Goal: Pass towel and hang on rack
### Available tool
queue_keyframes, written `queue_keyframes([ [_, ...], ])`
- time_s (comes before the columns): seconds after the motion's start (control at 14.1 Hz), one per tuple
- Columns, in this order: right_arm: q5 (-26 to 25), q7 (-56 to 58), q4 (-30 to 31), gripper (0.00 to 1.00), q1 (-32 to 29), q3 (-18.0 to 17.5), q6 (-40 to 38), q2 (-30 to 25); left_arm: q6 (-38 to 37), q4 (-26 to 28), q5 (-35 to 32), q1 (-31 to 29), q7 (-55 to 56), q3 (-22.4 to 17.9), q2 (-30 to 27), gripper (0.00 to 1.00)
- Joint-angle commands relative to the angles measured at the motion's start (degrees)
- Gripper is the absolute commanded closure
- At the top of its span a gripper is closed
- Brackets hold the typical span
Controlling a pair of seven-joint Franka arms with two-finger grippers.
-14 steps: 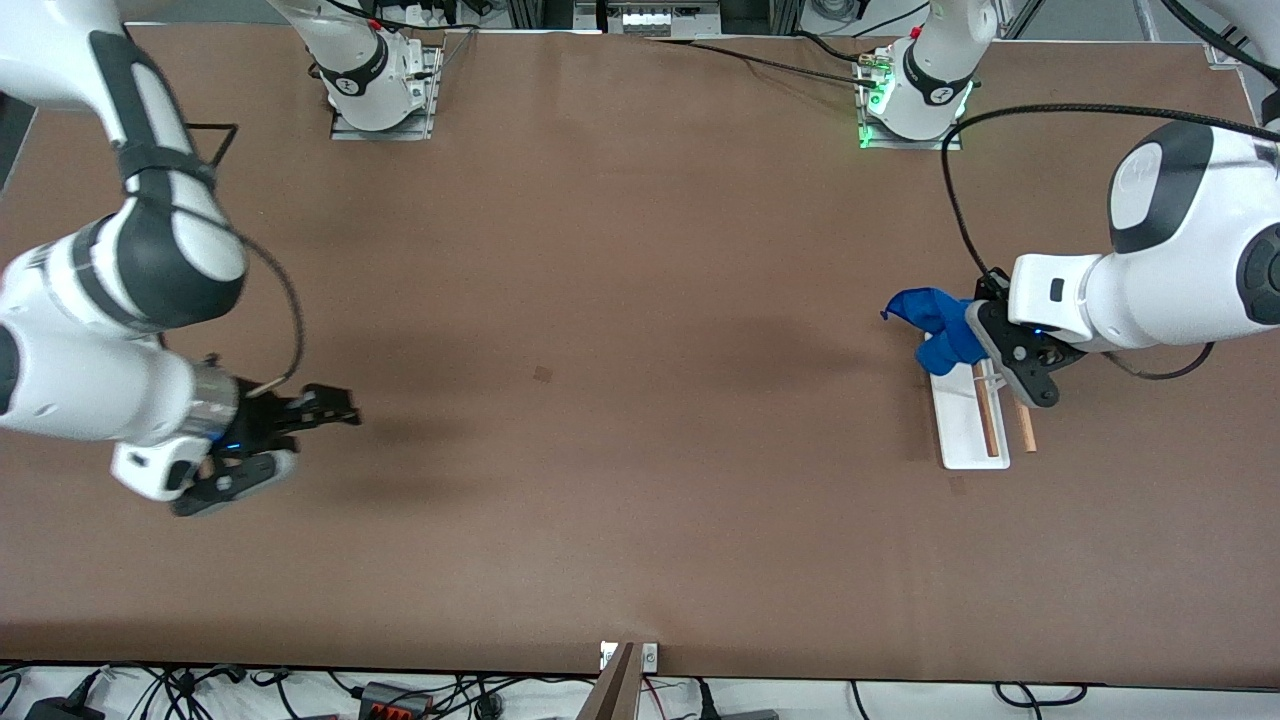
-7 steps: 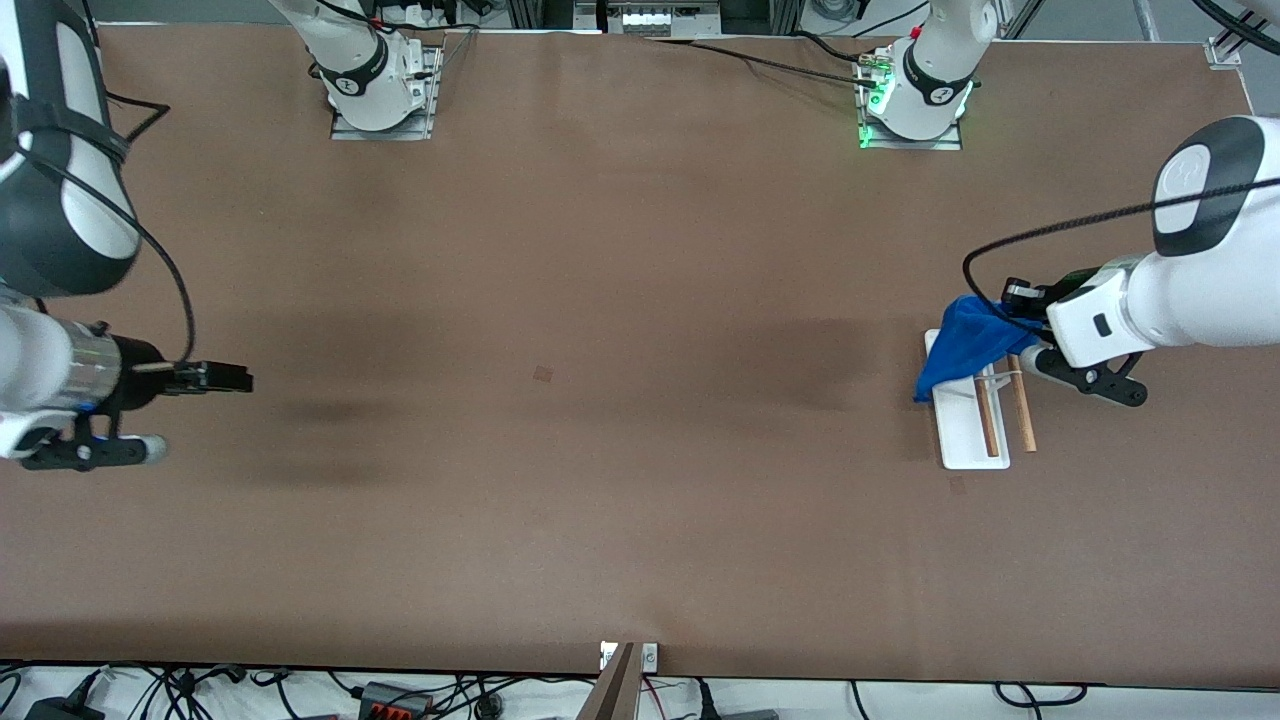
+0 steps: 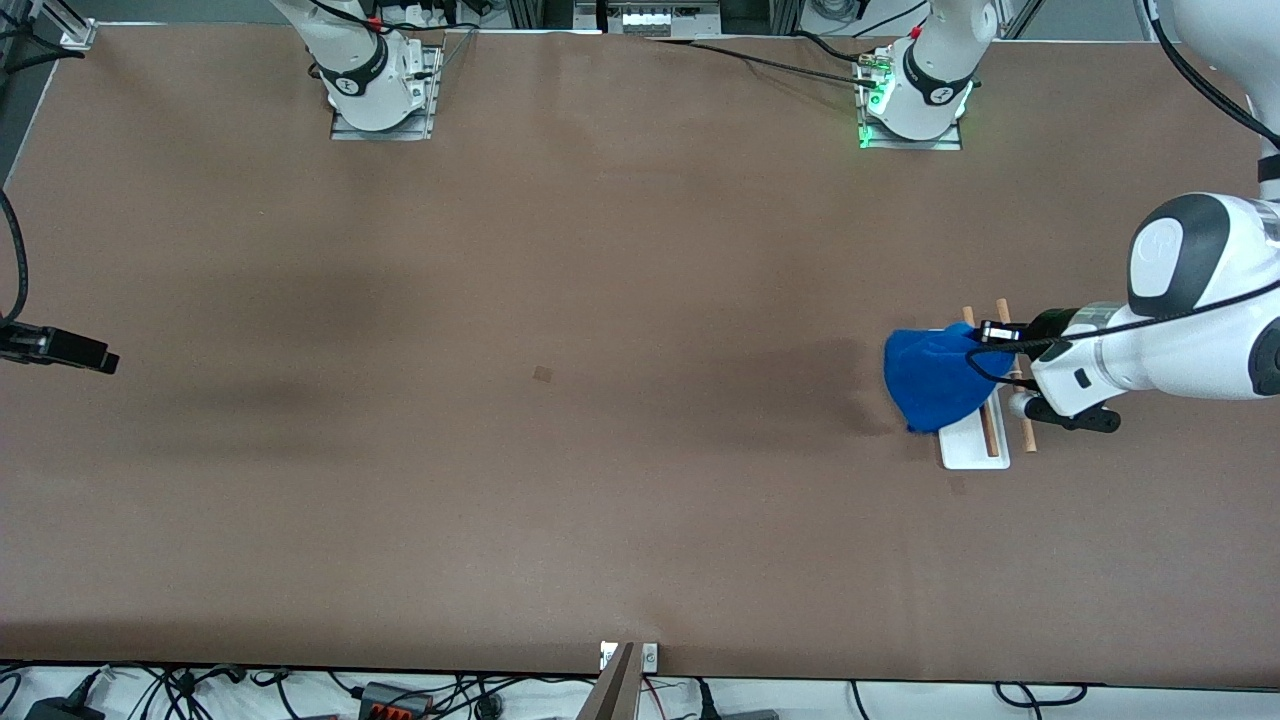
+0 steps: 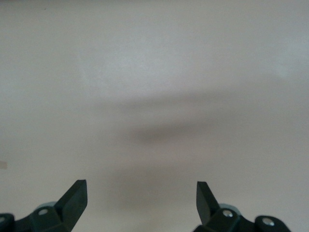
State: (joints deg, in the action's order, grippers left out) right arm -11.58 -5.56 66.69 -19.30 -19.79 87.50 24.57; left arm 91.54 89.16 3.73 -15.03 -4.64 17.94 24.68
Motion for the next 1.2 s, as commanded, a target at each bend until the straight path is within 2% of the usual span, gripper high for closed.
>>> queue_keyframes([
  [0.0, 5.1, -1.1, 1.4, 0.00, 8.8, 11.6, -0.2, -3.0, 0.7, 0.3, -2.6, -3.1, -4.8, 0.5, -0.2, 1.00],
  [0.07, 7.1, -1.0, 1.6, 0.00, 10.1, 14.2, -0.2, -3.5, 0.8, 0.0, -2.7, -4.1, -6.7, 0.5, 0.1, 1.00],
  [0.21, 7.4, -0.4, 2.5, 0.00, 12.3, 17.4, -0.1, -4.4, 1.6, 0.3, -3.3, -5.0, -8.7, 0.4, 0.4, 1.00],
  [0.57, 7.3, -0.2, 4.1, 0.00, 12.3, 17.4, -1.1, -5.7, 8.2, 2.6, -4.5, -9.0, -15.8, 0.3, 2.7, 1.00],
  [0.85, 7.5, 0.1, 6.7, 0.00, 13.7, 18.4, -0.5, -8.0, 9.3, 3.0, -6.9, -10.2, -18.2, 0.4, 2.8, 1.00],
  [1.13, 10.7, 3.9, 7.5, 0.00, 19.2, 25.7, -0.1, -8.5, 10.7, 3.0, -7.0, -11.7, -20.5, 0.4, 4.0, 1.00],
])
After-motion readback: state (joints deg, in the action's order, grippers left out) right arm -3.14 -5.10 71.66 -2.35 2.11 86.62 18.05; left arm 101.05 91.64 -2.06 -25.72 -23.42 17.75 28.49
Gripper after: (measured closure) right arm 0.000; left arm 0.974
